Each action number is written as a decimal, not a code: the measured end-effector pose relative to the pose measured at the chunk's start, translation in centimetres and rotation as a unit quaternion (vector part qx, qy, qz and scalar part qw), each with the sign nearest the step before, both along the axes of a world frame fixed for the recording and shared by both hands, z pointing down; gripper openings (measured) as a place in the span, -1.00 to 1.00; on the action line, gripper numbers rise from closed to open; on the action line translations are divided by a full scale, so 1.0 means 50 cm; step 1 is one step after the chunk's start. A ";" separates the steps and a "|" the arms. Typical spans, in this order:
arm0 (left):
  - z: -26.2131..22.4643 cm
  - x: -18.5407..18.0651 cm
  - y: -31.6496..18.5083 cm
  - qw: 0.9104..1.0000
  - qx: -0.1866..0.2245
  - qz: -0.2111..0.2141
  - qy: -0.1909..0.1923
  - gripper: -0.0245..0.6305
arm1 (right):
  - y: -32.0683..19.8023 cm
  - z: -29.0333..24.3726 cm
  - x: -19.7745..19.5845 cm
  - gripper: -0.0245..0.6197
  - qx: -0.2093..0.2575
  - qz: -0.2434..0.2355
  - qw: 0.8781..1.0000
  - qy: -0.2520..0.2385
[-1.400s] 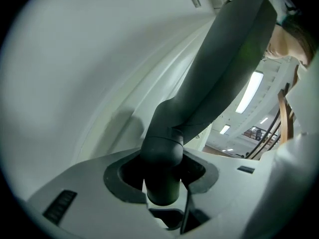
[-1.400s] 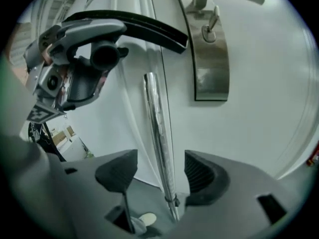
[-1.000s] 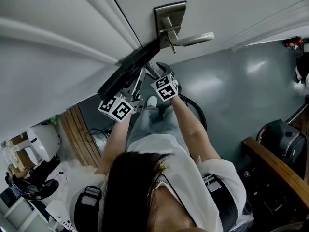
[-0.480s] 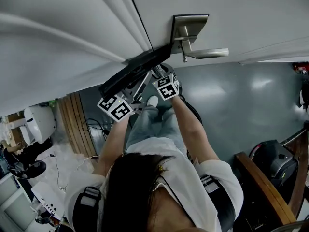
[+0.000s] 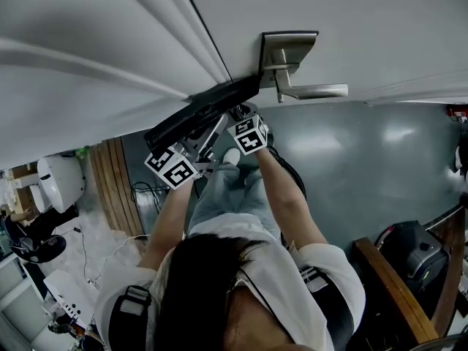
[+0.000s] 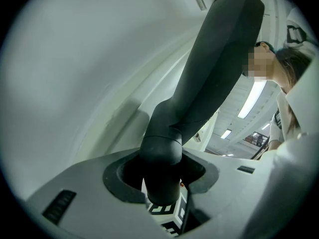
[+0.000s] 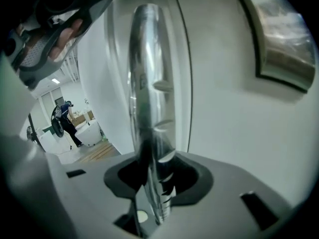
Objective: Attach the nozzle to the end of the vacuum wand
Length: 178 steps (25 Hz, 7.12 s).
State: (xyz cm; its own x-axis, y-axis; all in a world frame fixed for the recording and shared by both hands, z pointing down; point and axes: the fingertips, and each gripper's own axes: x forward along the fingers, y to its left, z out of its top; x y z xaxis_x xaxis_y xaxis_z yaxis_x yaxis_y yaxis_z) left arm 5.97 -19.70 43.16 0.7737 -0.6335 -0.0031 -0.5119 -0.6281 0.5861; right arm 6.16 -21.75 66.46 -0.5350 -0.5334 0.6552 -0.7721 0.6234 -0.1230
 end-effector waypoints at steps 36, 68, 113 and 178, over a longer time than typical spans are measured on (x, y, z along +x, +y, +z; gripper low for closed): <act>-0.026 -0.031 0.061 0.999 -0.016 -0.026 0.018 -0.43 | 0.154 -0.045 -0.005 -0.57 0.034 -0.048 0.998 -0.001; 0.017 0.047 0.098 1.000 -0.019 0.003 0.000 -0.43 | 0.225 -0.059 0.012 -0.57 0.046 -0.060 0.997 0.002; 0.044 0.072 0.114 0.982 0.061 0.044 -0.173 -0.45 | 0.225 -0.045 -0.016 -0.58 0.012 -0.050 0.998 0.029; 0.054 -0.063 0.102 0.980 0.060 -0.022 -0.189 0.06 | 0.057 0.027 0.008 -0.58 -0.005 0.024 0.998 0.054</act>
